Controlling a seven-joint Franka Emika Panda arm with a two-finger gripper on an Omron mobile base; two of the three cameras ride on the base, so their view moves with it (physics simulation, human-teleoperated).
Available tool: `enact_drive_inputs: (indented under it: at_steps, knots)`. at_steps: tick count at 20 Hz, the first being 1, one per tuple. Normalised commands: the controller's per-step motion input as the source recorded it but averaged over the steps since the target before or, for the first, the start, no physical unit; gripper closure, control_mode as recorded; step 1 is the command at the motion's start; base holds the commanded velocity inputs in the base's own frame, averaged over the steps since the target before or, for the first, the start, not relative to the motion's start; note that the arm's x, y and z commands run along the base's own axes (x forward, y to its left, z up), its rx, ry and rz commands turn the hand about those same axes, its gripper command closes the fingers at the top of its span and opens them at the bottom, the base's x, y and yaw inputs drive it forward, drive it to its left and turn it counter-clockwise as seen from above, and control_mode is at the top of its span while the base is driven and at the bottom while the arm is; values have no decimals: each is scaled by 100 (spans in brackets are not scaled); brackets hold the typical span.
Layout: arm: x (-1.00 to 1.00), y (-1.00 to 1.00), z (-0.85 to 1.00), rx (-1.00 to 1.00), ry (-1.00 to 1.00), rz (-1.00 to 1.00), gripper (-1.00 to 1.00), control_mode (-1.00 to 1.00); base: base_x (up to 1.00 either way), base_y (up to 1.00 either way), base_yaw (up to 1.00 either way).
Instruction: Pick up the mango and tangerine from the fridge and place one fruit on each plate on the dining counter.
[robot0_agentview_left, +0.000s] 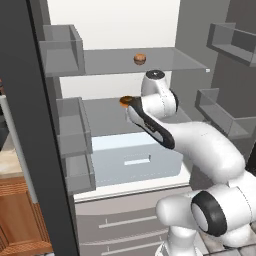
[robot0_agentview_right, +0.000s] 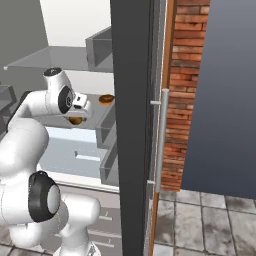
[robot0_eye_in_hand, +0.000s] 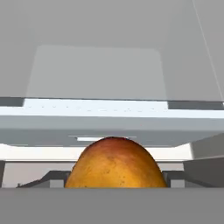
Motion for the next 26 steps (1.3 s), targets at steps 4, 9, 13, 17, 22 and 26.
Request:
enact_drive_inputs:
  at_steps: [4, 9, 13, 17, 22, 26]
  knots:
    - [-75, 0, 63, 0, 2, 0, 100, -100, 0, 0, 0]
    - [-80, 0, 42, 0, 0, 7, 100, -100, 0, 0, 0]
    - [-74, 0, 37, 0, 0, 16, 100, -100, 0, 0, 0]
    - [-73, 0, 31, 0, 0, 15, 100, -100, 0, 0, 0]
    - [-82, 0, 12, 0, 0, 12, 100, -100, 0, 0, 0]
    - [-81, 0, 1, 0, 0, 11, 100, -100, 0, 0, 0]
